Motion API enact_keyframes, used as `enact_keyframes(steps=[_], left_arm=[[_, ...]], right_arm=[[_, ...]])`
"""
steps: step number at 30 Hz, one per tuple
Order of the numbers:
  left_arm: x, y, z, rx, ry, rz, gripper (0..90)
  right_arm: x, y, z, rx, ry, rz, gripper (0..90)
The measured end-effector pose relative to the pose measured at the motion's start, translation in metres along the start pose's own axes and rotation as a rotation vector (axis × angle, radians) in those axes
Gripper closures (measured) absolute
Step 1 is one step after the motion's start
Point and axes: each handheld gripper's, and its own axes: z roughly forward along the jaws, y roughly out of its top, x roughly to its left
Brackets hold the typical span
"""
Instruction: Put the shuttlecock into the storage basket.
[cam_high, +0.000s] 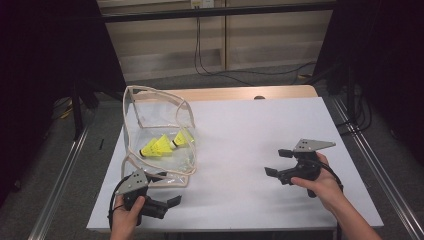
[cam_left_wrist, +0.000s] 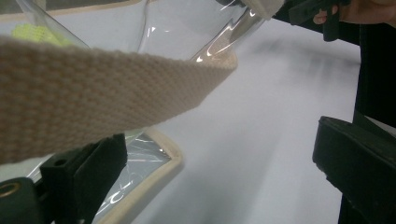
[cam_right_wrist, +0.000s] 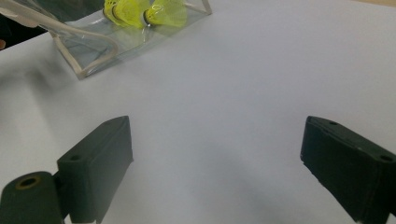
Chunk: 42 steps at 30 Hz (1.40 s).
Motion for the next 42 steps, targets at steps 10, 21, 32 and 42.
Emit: enact_keyframes(steps=[10,21,32,42], left_arm=[[0.000,0.000,0.000,-0.002,-0.002,-0.001,3.1],[0.000,0.000,0.000,0.003,0.002,0.006,3.1],[0.000,0.000,0.000,0.001,-0.001,0.000,3.0],[0.000,0.000,0.000,0.006,0.003,0.006,3.0]], right_arm=[[-0.005,-0.009,-0.009,-0.002,-0.017,0.006,8.9],[-0.009,-0.017,-0.018,-0.002,-0.029,0.010,8.7],[-0.010,-0.024,-0.024,0.001,-0.039,0.009,8.6],[-0.011,-0.028,-0.027,0.007,-0.047,0.009,8.6]])
